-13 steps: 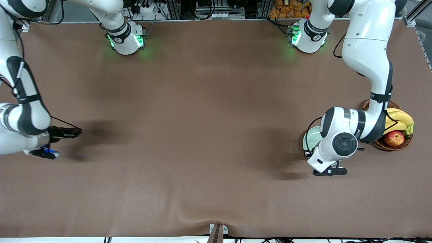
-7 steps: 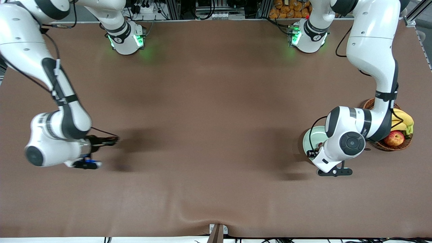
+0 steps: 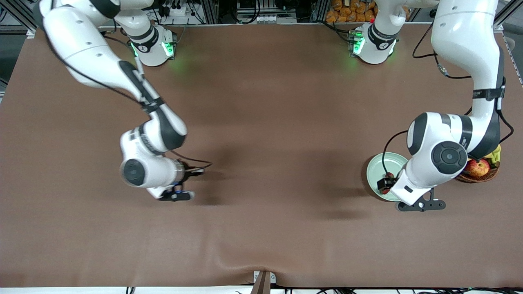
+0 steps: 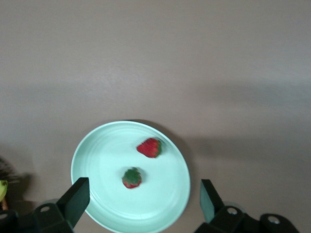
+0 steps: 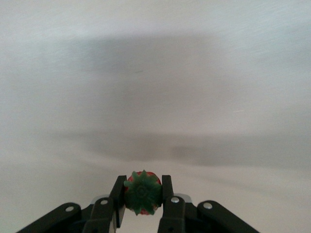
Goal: Collect all strawberries into plate
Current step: 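Set the third strawberry mid-table while the left gripper returns toward it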
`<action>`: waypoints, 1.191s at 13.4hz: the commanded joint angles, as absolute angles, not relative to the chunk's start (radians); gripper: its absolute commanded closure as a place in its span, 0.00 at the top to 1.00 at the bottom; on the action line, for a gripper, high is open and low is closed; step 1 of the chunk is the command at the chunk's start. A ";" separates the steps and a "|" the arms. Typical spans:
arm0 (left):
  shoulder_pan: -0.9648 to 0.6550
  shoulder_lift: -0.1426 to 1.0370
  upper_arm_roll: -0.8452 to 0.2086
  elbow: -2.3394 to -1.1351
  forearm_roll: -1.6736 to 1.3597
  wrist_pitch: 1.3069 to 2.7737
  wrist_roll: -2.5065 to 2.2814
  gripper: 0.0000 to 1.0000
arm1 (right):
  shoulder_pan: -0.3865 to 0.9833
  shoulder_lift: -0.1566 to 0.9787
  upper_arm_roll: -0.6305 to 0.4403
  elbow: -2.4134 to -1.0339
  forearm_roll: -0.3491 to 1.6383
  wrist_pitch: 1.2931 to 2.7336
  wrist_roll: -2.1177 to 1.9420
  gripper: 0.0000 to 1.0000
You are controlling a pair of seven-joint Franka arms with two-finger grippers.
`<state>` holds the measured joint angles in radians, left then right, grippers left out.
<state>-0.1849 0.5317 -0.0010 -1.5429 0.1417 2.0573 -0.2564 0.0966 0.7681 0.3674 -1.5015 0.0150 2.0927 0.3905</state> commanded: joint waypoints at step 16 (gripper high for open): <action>-0.307 0.558 -0.028 -1.500 0.003 2.026 -0.484 1.00 | 0.430 1.019 0.354 -1.226 0.028 2.369 1.189 1.00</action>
